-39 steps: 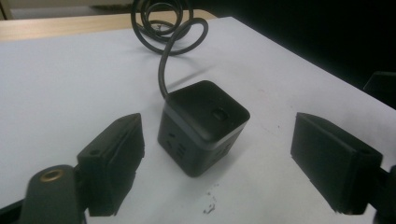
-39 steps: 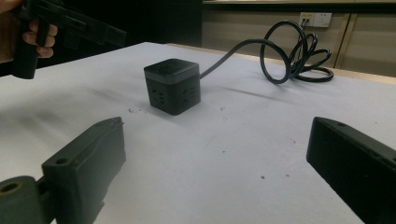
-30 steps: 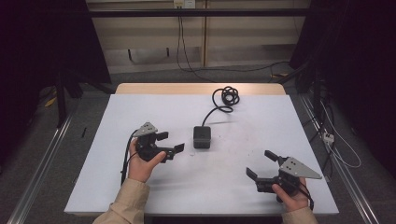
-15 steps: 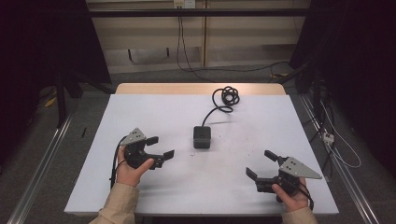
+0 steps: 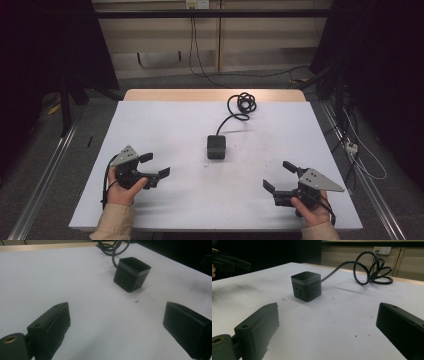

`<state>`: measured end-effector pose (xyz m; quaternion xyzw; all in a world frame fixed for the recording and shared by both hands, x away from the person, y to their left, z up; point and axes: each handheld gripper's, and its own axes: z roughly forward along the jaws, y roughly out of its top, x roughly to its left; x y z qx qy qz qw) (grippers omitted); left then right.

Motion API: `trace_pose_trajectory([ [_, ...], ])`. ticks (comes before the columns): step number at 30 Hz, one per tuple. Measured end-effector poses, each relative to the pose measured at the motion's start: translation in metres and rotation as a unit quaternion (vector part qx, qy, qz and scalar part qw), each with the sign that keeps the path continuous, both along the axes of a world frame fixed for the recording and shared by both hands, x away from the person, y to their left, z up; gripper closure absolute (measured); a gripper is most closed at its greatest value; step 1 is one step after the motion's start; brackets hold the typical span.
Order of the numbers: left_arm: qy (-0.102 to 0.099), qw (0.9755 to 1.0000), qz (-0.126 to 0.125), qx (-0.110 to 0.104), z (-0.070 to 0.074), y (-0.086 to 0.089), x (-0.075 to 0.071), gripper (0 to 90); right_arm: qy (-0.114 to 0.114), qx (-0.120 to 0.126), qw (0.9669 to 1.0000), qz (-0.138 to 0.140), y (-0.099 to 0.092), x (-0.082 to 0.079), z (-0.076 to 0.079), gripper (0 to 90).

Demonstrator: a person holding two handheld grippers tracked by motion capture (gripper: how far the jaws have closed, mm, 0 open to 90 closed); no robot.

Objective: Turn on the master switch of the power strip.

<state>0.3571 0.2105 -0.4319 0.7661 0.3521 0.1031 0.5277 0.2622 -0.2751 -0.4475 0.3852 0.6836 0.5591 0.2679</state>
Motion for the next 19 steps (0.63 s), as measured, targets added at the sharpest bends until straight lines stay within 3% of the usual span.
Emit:
trace_pose_trajectory([
  [10,-0.007,0.9997,0.009,0.02,-0.008,0.023,-0.008,6.7,0.0,-0.001,1.0,0.0,0.001,0.0,0.0,4.0],
  [19,-0.008,0.9993,0.022,0.029,-0.011,0.026,-0.006,5.7,0.002,-0.003,1.0,0.0,0.001,0.001,-0.001,4.0],
])
